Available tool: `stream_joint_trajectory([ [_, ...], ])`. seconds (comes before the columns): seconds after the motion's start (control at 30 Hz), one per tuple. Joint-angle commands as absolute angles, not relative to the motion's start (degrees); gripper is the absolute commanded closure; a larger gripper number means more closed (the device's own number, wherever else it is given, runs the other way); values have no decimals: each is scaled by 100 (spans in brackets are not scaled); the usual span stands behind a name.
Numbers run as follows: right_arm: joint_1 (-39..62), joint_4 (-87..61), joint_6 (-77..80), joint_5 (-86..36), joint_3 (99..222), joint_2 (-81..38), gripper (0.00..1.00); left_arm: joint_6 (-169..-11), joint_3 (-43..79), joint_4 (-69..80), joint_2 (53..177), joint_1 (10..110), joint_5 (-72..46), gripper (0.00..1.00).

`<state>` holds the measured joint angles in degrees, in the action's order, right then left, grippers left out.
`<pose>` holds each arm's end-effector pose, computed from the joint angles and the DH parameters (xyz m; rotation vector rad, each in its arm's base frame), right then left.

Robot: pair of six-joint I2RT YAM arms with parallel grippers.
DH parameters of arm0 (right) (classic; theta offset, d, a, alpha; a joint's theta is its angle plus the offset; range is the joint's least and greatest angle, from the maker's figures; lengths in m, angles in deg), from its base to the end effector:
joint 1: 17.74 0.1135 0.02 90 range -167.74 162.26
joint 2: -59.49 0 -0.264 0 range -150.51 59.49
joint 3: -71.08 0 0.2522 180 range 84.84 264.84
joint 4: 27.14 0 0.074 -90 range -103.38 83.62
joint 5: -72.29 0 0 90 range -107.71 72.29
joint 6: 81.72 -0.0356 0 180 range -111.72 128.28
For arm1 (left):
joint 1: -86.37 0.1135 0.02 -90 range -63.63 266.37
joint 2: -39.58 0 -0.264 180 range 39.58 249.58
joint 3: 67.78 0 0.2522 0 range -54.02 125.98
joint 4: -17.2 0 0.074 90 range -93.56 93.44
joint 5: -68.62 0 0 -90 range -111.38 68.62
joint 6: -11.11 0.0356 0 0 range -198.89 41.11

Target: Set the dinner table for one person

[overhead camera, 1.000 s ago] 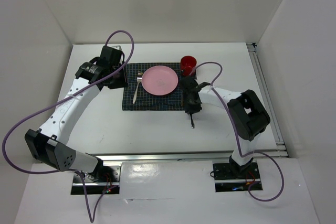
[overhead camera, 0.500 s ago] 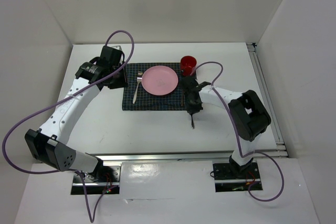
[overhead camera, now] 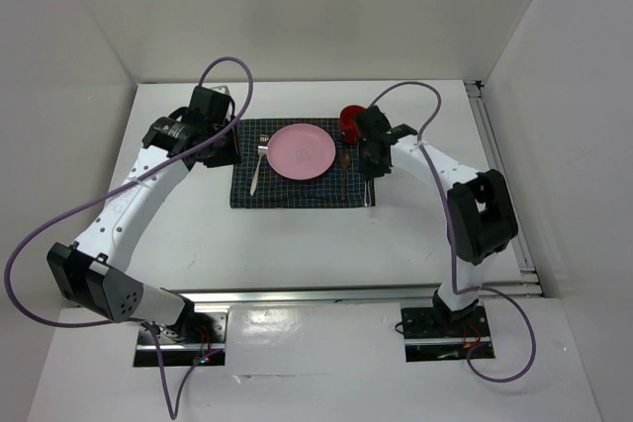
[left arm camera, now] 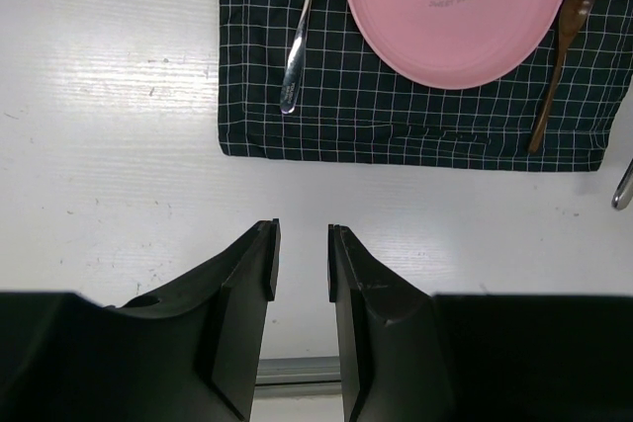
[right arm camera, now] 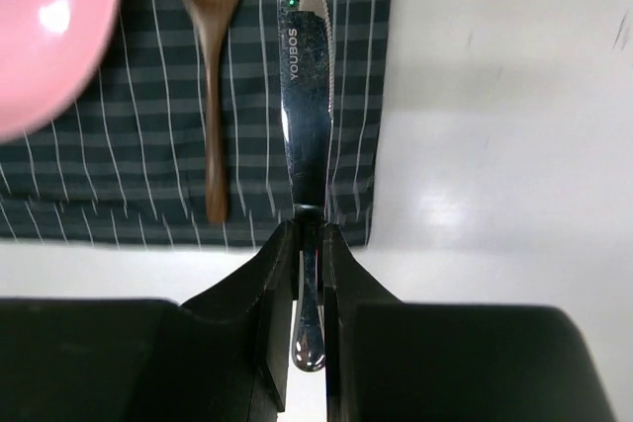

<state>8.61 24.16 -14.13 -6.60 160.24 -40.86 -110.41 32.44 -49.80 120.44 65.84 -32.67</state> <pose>0.3303 0.1559 0.2276 -0.0278 2.6269 0.0327 0.2735 -0.0950 0.3773 -0.3198 2.3686 -0.1939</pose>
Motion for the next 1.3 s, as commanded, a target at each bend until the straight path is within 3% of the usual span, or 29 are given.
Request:
stream_joint_trajectory([
  [0.0,573,2223,-1088,-874,16674,-4509,100,-11000,3325,-4886,12123,6589,-3236,57],
  [0.4,397,2064,-886,-1050,17564,-5731,100,-11053,3273,-4938,12070,6589,-3394,57],
  [0.53,397,1923,-886,-1112,17564,-5881,91,-11053,3273,-4991,12070,6589,-3394,57],
  [0.67,397,1870,-938,-1191,17502,-5810,68,-11053,3273,-4991,12070,6589,-3394,57],
  [0.7,397,1923,-938,-1191,17502,-5654,52,-11053,3273,-4991,12070,6589,-3394,57],
  [0.8,397,2151,-991,-1139,17502,-5224,36,-11053,3273,-4991,12070,6589,-3342,57],
  [0.9,397,2283,-1123,-884,17432,-4505,13,-11053,3273,-4991,12070,6589,-3342,57],
  [0.93,397,2336,-1227,-770,17249,-4292,0,-11053,3273,-4991,12070,6589,-3342,57],
  [1.1,-154,2389,-1694,-347,16379,-2590,0,-11053,3273,-4991,12018,6589,-3342,57],
  [1.27,-675,3073,-1878,-489,15745,-1821,0,-11053,3220,-4921,11965,6589,-3272,57],
])
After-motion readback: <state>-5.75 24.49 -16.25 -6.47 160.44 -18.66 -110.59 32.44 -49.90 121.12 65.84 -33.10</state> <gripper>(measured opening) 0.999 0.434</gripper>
